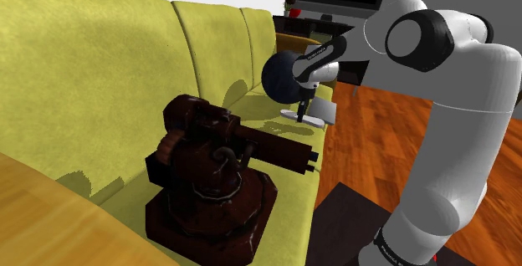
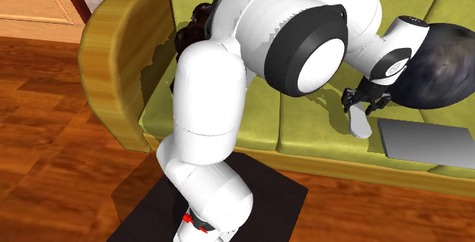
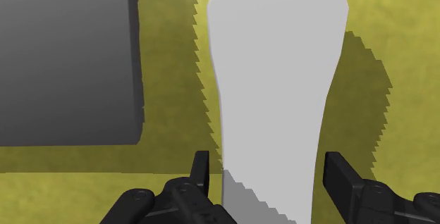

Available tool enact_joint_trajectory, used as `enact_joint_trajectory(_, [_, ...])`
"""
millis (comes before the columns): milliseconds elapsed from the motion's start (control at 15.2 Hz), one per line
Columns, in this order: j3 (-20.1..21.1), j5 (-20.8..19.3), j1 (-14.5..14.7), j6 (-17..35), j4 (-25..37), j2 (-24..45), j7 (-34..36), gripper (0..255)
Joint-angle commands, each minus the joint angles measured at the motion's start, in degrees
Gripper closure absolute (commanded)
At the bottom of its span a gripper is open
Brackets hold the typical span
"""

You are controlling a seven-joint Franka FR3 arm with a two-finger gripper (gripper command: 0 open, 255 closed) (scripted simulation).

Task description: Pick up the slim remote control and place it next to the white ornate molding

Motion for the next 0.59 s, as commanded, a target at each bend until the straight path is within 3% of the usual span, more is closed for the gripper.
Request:
enact_joint_trajectory(0, [0.0, 0.0, 0.0, 0.3, -0.2, 0.0, 0.0, 255])
enact_joint_trajectory(330, [0.0, 0.0, 0.0, 0.3, -0.2, 0.0, 0.0, 255])
enact_joint_trajectory(396, [0.0, 0.0, 0.0, 0.3, -0.2, 0.0, 0.0, 0])
enact_joint_trajectory(528, [0.0, 0.0, 0.0, 0.3, -0.2, 0.0, 0.0, 0])
